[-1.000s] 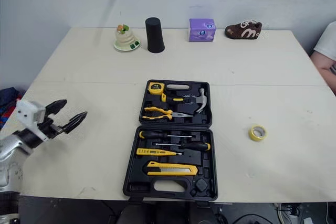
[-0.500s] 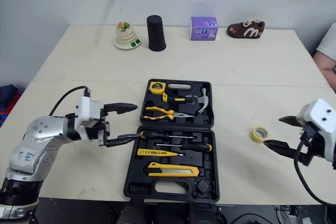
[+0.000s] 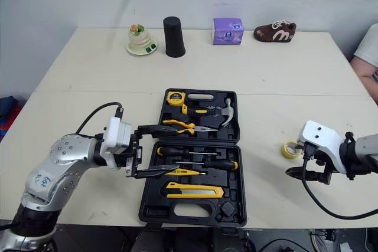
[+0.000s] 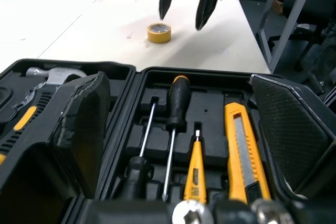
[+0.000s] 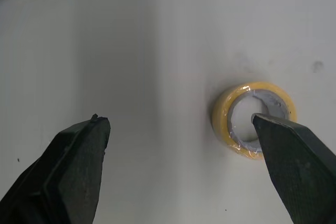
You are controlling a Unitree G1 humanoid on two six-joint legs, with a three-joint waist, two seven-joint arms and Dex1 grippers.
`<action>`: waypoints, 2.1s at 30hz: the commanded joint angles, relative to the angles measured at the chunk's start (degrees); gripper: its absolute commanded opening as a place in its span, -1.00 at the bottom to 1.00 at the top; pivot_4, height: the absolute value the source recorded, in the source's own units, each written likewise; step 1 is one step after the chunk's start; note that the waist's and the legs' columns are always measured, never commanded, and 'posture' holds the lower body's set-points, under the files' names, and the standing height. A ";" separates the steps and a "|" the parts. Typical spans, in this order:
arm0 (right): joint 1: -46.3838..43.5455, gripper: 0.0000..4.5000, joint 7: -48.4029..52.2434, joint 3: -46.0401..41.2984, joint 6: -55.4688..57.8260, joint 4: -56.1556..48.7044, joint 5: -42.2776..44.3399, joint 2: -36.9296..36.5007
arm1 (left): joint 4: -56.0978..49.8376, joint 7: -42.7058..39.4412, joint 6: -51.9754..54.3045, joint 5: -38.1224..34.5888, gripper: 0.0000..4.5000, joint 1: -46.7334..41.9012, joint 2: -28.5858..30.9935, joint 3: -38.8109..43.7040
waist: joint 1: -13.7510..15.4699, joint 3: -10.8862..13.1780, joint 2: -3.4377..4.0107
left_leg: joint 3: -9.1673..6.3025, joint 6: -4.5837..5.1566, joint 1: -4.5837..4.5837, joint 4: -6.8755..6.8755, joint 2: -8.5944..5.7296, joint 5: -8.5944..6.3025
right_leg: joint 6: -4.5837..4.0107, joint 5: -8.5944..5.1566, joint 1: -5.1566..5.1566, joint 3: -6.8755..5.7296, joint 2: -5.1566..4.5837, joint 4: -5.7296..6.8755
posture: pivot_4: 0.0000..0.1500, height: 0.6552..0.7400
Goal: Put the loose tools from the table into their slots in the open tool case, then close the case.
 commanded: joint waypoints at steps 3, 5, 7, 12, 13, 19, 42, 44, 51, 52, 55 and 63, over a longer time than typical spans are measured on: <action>-3.44 1.00 1.77 3.03 -1.00 2.93 -3.57 1.96 | -2.30 0.95 -0.94 0.26 0.97 0.22 -0.18 0.06 | 0.04 0.03 0.05 | -0.01 0.03 -0.08 0.19 0.01 -0.03 | 0.01 0.00 -0.01 -0.02 0.00 0.05 | 1.00 1.00; -4.31 1.00 1.61 4.28 -0.88 3.93 -5.08 2.41 | -2.55 0.94 -1.12 0.53 0.97 0.43 0.06 0.00 | 0.05 0.04 0.08 | -0.05 0.07 -0.23 0.34 0.03 -0.07 | 0.02 0.01 -0.08 -0.04 0.00 0.10 | 1.00 1.00; -5.24 1.00 1.04 4.93 -0.45 4.72 -5.95 3.10 | -2.68 0.99 -1.22 0.62 0.97 0.64 0.17 0.17 | 0.04 0.04 0.08 | -0.04 0.13 -0.32 0.46 0.02 -0.10 | 0.06 0.03 -0.15 -0.03 -0.02 0.15 | 1.00 1.00; -6.54 0.48 1.34 6.62 -1.72 6.76 -8.35 4.77 | -2.79 1.17 -1.67 1.11 1.00 1.29 0.20 0.15 | 0.00 0.05 0.11 | -0.02 0.17 -0.32 0.55 -0.01 -0.12 | 0.11 0.07 -0.15 -0.01 -0.06 0.19 | 1.00 1.00; -6.85 0.27 1.51 6.85 -2.46 6.99 -8.81 5.06 | -2.75 1.13 -1.75 1.21 1.00 1.24 0.21 0.07 | -0.01 0.06 0.11 | -0.02 0.17 -0.32 0.55 -0.01 -0.12 | 0.11 0.07 -0.15 -0.01 -0.06 0.20 | 1.00 1.00; -8.03 -0.97 1.73 6.59 -3.90 7.96 -10.59 6.40 | -2.22 1.06 -2.24 1.34 1.00 0.90 0.07 0.17 | 0.00 0.08 0.14 | -0.02 0.17 -0.31 0.61 -0.01 -0.12 | 0.11 0.07 -0.15 -0.01 -0.04 0.30 | 1.00 1.00; -15.31 -0.97 15.47 19.99 7.12 -35.39 7.47 9.43 | -3.35 -9.72 -9.26 1.67 1.00 10.53 5.15 0.21 | -0.11 0.30 0.49 | -0.01 0.26 -0.61 0.75 -0.01 -0.28 | -0.11 -0.06 -0.56 -0.03 -0.18 0.60 | 1.00 1.00; -15.22 -0.97 14.54 22.45 7.26 -35.47 5.10 9.85 | -2.96 -9.42 -9.01 1.48 1.00 10.70 5.32 0.49 | -0.19 0.29 0.47 | 0.02 0.28 -0.58 0.78 -0.02 -0.28 | -0.09 -0.05 -0.56 -0.01 -0.18 0.66 | 1.00 1.00; -15.63 -0.97 14.40 25.76 3.19 -32.25 -2.03 9.46 | -3.35 -8.46 -8.53 1.64 1.00 10.36 5.23 0.00 | -0.17 0.31 0.44 | 0.01 0.30 -0.55 0.81 -0.05 -0.20 | -0.12 -0.06 -0.67 -0.02 -0.19 0.94 | 1.00 1.00; -15.68 -0.97 14.30 26.18 2.45 -31.69 -3.21 9.59 | -3.36 -8.38 -8.53 1.69 1.00 10.34 5.19 -0.09 | -0.18 0.31 0.44 | 0.01 0.31 -0.54 0.81 -0.05 -0.19 | -0.12 -0.06 -0.67 -0.01 -0.19 0.97 | 1.00 1.00; -15.71 -0.97 14.64 27.36 2.08 -30.76 -5.32 9.58 | -3.96 -8.36 -8.42 1.69 1.00 10.43 5.40 -0.28 | -0.13 0.31 0.44 | 0.01 0.29 -0.54 0.82 -0.06 -0.16 | -0.13 -0.07 -0.70 -0.02 -0.18 1.01 | 1.00 1.00; -16.81 -0.97 15.34 29.79 2.41 -29.42 -7.75 11.08 | -3.58 -9.33 -9.28 2.60 1.00 10.35 6.45 -0.68 | -0.13 0.29 0.36 | 0.01 0.28 -0.55 0.87 -0.07 -0.16 | -0.12 -0.07 -0.69 -0.01 -0.21 1.02 | 1.00 1.00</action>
